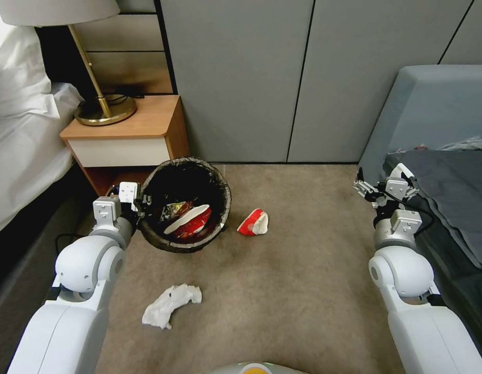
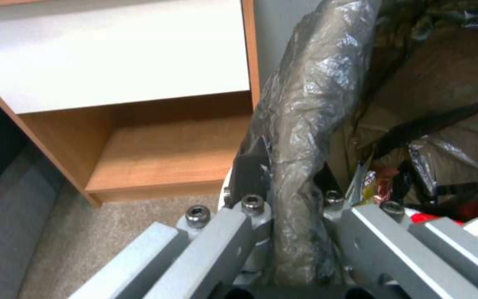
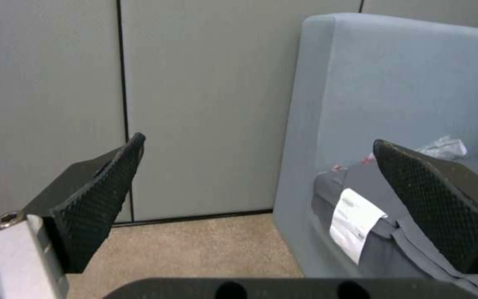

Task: Pick up the trash bin, then pick up the garbage from the floor and place it into the trash bin.

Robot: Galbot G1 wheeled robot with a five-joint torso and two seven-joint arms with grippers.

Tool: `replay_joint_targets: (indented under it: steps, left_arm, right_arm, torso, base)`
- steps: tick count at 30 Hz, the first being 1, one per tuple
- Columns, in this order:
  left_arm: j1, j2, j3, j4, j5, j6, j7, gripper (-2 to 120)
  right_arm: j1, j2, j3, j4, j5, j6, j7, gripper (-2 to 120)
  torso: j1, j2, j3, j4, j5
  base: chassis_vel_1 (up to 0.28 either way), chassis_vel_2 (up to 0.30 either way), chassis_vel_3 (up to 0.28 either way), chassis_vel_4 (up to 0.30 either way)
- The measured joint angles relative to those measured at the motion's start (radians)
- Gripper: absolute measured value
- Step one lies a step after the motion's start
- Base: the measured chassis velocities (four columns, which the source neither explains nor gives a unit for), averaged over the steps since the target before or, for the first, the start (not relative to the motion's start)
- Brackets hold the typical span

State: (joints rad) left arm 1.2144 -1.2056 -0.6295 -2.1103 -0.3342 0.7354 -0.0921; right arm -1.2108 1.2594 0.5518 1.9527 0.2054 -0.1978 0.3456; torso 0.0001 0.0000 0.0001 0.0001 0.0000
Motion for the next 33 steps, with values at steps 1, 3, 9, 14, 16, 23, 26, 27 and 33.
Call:
replay_joint_targets:
  steps: [1,3,9,14,16,23,26,27,33]
  left_arm:
    - [0.000,0.000,0.000,0.000,0.000,0.000,0.000,0]
    - [0.000,0.000,0.000,0.000,0.000,0.000,0.000,0]
    - [0.000,0.000,0.000,-0.001,0.000,0.000,0.000,0]
    - [0.000,0.000,0.000,-0.001,0.000,0.000,0.000,0]
    - [0.000,0.000,0.000,-0.001,0.000,0.000,0.000,0]
    - [0.000,0.000,0.000,-0.001,0.000,0.000,0.000,0]
    - [0.000,0.000,0.000,-0.001,0.000,0.000,0.000,0]
    - [0.000,0.000,0.000,-0.001,0.000,0.000,0.000,0]
    - [0.000,0.000,0.000,-0.001,0.000,0.000,0.000,0]
  right_arm:
    - [0.000,0.000,0.000,0.000,0.000,0.000,0.000,100]
    - [0.000,0.000,0.000,0.000,0.000,0.000,0.000,100]
    - [0.000,0.000,0.000,0.000,0.000,0.000,0.000,100]
    - [0.000,0.000,0.000,0.000,0.000,0.000,0.000,100]
    - [0.000,0.000,0.000,0.000,0.000,0.000,0.000,100]
    - [0.000,0.000,0.000,0.000,0.000,0.000,0.000,100]
    - [0.000,0.000,0.000,0.000,0.000,0.000,0.000,100]
    - [0.000,0.000,0.000,0.000,0.000,0.000,0.000,100]
    - [0.000,0.000,0.000,0.000,0.000,0.000,0.000,100]
  torso:
    - [0.000,0.000,0.000,0.0000,0.0000]
    - [0.000,0.000,0.000,-0.0001,-0.0001]
    - [0.000,0.000,0.000,-0.0001,0.0000]
    - [0.000,0.000,0.000,0.0000,0.0000]
    - [0.000,0.000,0.000,0.0000,0.0000]
    - [0.000,0.000,0.000,-0.0001,0.0000]
    - [0.000,0.000,0.000,-0.0001,-0.0001]
    - [0.000,0.000,0.000,-0.0001,-0.0001]
    - [0.000,0.000,0.000,-0.0001,-0.0001]
  base:
    - [0.000,0.000,0.000,0.000]
    - [0.000,0.000,0.000,0.000]
    - [0.000,0.000,0.000,0.000]
    - [0.000,0.000,0.000,0.000]
    - [0.000,0.000,0.000,0.000]
    - [0.000,0.000,0.000,0.000]
    - [0.000,0.000,0.000,0.000]
    - [0.000,0.000,0.000,0.000]
    - [0.000,0.000,0.000,0.000]
